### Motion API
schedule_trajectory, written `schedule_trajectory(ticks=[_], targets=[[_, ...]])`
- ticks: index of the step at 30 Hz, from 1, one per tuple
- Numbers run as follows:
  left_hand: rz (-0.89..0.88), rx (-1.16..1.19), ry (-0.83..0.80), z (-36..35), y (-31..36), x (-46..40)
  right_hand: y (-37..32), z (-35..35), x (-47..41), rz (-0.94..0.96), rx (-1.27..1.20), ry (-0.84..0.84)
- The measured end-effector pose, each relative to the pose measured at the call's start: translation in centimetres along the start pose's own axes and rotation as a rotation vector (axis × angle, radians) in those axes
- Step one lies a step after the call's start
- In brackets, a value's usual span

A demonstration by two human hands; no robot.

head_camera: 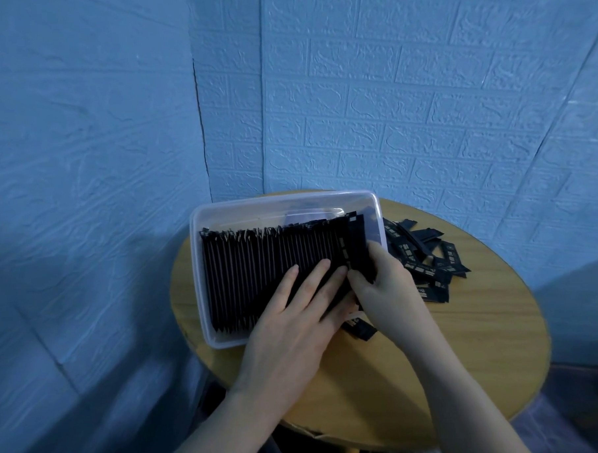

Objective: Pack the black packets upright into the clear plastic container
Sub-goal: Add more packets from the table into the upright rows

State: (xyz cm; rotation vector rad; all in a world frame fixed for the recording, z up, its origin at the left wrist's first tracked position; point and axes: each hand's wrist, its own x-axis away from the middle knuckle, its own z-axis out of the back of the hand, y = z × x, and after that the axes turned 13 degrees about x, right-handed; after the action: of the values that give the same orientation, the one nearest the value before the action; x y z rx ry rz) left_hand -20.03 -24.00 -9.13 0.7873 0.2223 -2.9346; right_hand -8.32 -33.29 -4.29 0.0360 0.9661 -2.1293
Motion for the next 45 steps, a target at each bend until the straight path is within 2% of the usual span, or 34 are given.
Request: schedule_trajectory(ticks=[12,21,25,34,45], targets=[[0.019,0.006,-0.067,0.3,0.0,0.0,0.0,-1.4,-0.4,-0.011,-0.017,0.169],[0.023,0.024,-0.048,0.6,0.1,0.0,0.4,-0.8,0.1,-0.035,-0.105,0.081],[0.03,0.033,-0.043,0.5,0.1,0.0,0.6,-1.0,0.3,0.037,0.001,0.127],[0.016,0.038,-0.032,0.7,0.1,0.1,0.4,-1.8,0.7,0.082,0.055,0.225],[0.016,0.05,-0.04,0.8,0.1,0.0,0.1,-1.6,0.9,0.031,0.188,0.233]])
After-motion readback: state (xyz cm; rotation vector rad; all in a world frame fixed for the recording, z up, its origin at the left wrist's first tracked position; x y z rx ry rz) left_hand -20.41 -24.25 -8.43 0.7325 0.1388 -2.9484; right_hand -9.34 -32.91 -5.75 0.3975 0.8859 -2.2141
